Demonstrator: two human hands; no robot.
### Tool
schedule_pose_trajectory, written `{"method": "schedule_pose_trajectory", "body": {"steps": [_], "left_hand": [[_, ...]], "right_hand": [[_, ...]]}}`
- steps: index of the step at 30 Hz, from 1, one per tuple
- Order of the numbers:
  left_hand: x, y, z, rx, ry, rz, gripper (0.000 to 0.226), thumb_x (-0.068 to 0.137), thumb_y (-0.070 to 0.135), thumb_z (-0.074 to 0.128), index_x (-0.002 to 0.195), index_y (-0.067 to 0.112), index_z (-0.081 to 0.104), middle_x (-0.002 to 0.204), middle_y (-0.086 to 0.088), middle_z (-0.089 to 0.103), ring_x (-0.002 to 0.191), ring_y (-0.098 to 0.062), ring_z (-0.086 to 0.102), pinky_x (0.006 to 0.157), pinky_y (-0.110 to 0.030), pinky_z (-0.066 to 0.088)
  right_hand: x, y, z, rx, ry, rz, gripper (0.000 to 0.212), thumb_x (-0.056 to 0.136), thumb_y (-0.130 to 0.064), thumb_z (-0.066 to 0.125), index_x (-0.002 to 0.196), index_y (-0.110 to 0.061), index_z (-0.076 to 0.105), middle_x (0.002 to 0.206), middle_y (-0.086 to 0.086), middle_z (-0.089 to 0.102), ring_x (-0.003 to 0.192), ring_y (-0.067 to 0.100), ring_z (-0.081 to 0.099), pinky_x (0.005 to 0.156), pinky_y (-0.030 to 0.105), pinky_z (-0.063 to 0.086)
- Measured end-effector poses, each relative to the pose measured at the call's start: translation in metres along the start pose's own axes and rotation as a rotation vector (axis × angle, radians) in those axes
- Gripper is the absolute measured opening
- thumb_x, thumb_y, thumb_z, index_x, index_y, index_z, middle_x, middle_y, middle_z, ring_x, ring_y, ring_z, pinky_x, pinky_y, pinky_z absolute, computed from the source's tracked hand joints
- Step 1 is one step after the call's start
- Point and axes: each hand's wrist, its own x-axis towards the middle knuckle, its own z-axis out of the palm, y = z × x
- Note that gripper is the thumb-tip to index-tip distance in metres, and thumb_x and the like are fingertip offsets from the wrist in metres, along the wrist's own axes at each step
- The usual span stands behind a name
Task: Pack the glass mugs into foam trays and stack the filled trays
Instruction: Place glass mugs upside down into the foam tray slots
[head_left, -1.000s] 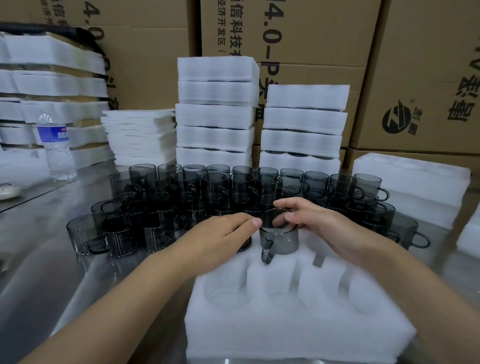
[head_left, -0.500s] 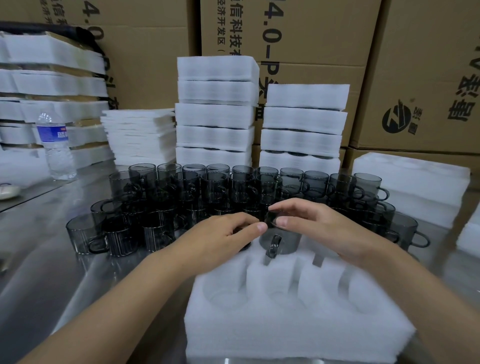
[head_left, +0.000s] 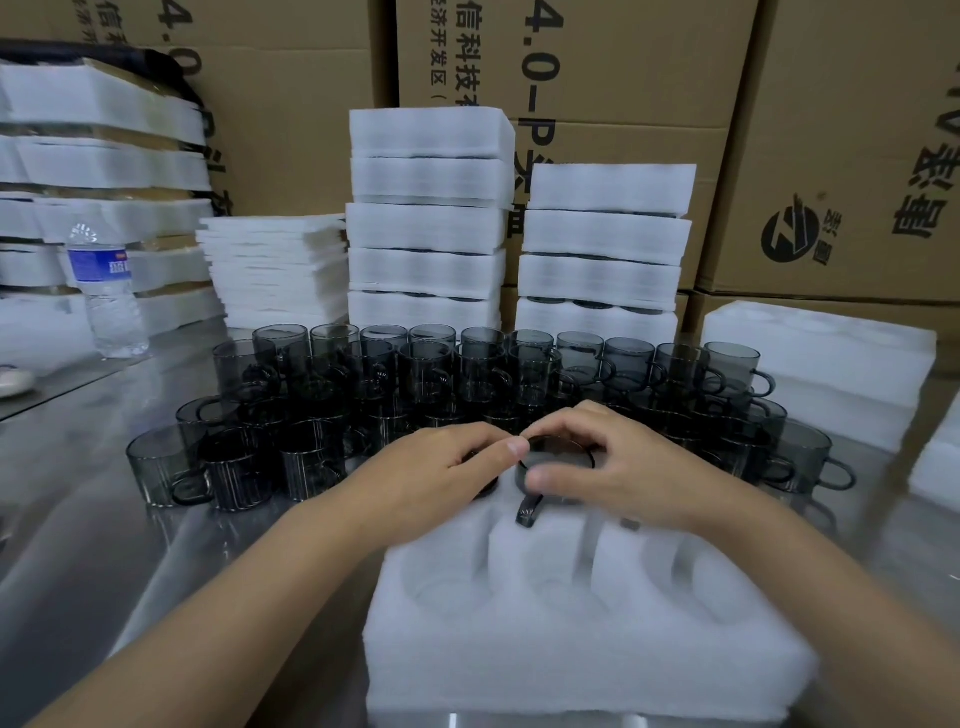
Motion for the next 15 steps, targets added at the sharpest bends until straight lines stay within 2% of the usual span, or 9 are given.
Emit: {"method": "schedule_pose_trajectory", "body": {"steps": [1,3,5,8,12,15], "left_hand": [[0.0,0.0,0.0,0.009,0.001,-0.003,0.059,0.075,0.08,0.026,0.114,0.049,0.057,0.104,0.031,0.061,0.1,0.008,0.054,0.091,-0.024,0.044],[0.001,-0.002,0.001,0.033,0.004,-0.026,0.047,0.083,0.074,0.037,0.119,0.048,0.055,0.106,0.031,0.059,0.1,0.009,0.054,0.088,-0.021,0.044],[0.001,-0.004,0.001,0.046,0.006,-0.044,0.045,0.082,0.071,0.043,0.12,0.05,0.054,0.106,0.032,0.058,0.099,0.009,0.053,0.084,-0.018,0.043],[0.002,-0.004,0.001,0.03,0.001,-0.052,0.04,0.081,0.069,0.048,0.117,0.052,0.054,0.104,0.031,0.059,0.096,0.01,0.054,0.083,-0.018,0.045],[0.003,-0.006,0.001,0.01,0.006,-0.061,0.04,0.077,0.07,0.052,0.113,0.054,0.055,0.1,0.028,0.061,0.092,0.008,0.057,0.082,-0.02,0.047],[0.003,-0.005,0.002,-0.037,0.005,-0.071,0.047,0.068,0.072,0.055,0.11,0.051,0.058,0.098,0.025,0.063,0.092,0.005,0.058,0.084,-0.024,0.049]], "right_hand": [[0.001,0.001,0.0,0.047,0.02,0.016,0.054,0.058,-0.085,0.046,0.097,-0.053,0.063,0.105,-0.01,0.055,0.092,-0.005,0.055,0.078,0.032,0.055],[0.004,0.005,0.0,0.112,0.092,0.074,0.047,0.076,-0.078,0.034,0.097,-0.049,0.064,0.104,-0.019,0.057,0.096,-0.006,0.054,0.079,0.02,0.046],[0.007,0.009,0.001,0.068,0.146,0.118,0.024,0.092,-0.056,0.04,0.095,-0.045,0.061,0.101,-0.021,0.059,0.097,-0.003,0.056,0.069,0.011,0.043],[0.009,0.014,0.003,-0.031,0.121,0.146,0.013,0.095,-0.041,0.048,0.091,-0.043,0.06,0.101,-0.012,0.064,0.095,0.006,0.06,0.07,0.019,0.05],[0.008,0.012,0.002,0.007,0.101,0.158,0.006,0.092,-0.038,0.056,0.093,-0.042,0.06,0.093,-0.011,0.064,0.083,0.003,0.06,0.06,0.022,0.053],[0.008,0.012,0.002,0.005,0.098,0.161,0.007,0.088,-0.039,0.062,0.094,-0.04,0.062,0.094,-0.01,0.064,0.084,0.005,0.062,0.061,0.026,0.056]]}}
